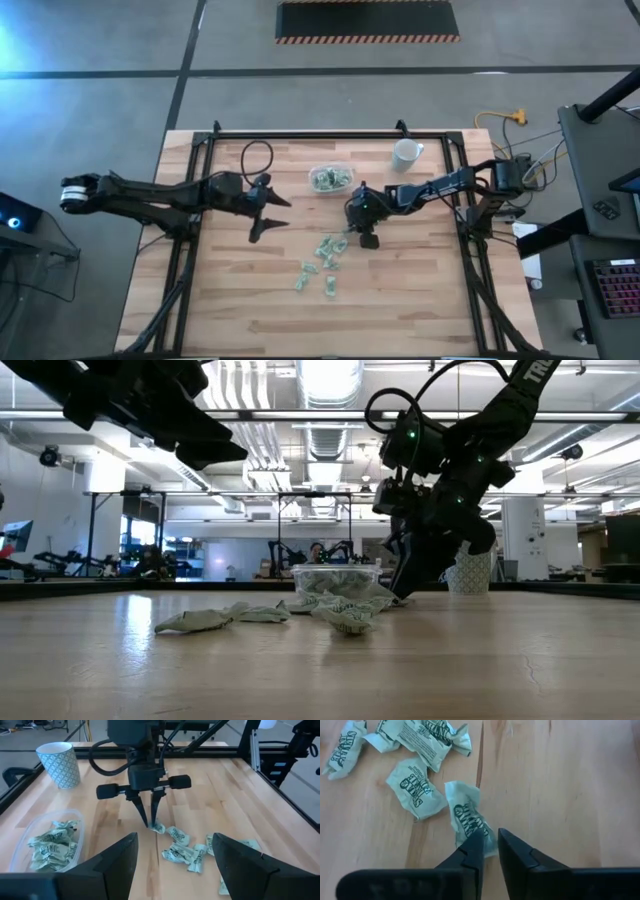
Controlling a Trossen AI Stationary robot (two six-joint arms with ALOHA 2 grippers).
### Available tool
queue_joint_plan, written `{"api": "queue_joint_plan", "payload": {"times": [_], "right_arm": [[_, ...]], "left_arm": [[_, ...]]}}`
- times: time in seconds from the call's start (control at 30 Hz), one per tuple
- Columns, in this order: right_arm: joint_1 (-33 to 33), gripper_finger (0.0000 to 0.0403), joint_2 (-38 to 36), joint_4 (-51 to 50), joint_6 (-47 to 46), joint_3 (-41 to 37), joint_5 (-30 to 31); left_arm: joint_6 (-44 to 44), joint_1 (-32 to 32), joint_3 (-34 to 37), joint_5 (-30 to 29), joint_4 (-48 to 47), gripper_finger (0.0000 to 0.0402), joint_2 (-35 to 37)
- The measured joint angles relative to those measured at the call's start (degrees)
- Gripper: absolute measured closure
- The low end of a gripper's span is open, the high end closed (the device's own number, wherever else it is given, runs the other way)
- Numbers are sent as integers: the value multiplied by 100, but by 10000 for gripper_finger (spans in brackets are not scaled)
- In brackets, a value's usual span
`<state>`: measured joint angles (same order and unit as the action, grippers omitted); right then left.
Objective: Pick and place Stevia / Truvia into bins
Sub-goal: Put the stevia packet into the transparent container
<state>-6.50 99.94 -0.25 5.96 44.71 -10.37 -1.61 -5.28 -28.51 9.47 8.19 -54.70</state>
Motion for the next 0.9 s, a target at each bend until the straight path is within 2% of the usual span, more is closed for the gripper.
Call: {"api": "queue_joint_plan", "payload": {"times": [0.27,0.53,0.77,0.83,0.9], "right_arm": [[34,391,-4,-170,89,2,235],[66,394,-68,42,339,11,341],[76,395,-292,110,515,101,690],[76,395,-362,190,590,101,953],[79,395,-401,335,657,101,1493]], "left_arm": [[-2,48,0,0,22,162,0],[-5,46,1,0,-5,162,0],[-10,46,68,-11,-16,162,0],[-9,46,76,-11,-17,162,-1],[-9,46,76,-11,-16,162,-2]]}}
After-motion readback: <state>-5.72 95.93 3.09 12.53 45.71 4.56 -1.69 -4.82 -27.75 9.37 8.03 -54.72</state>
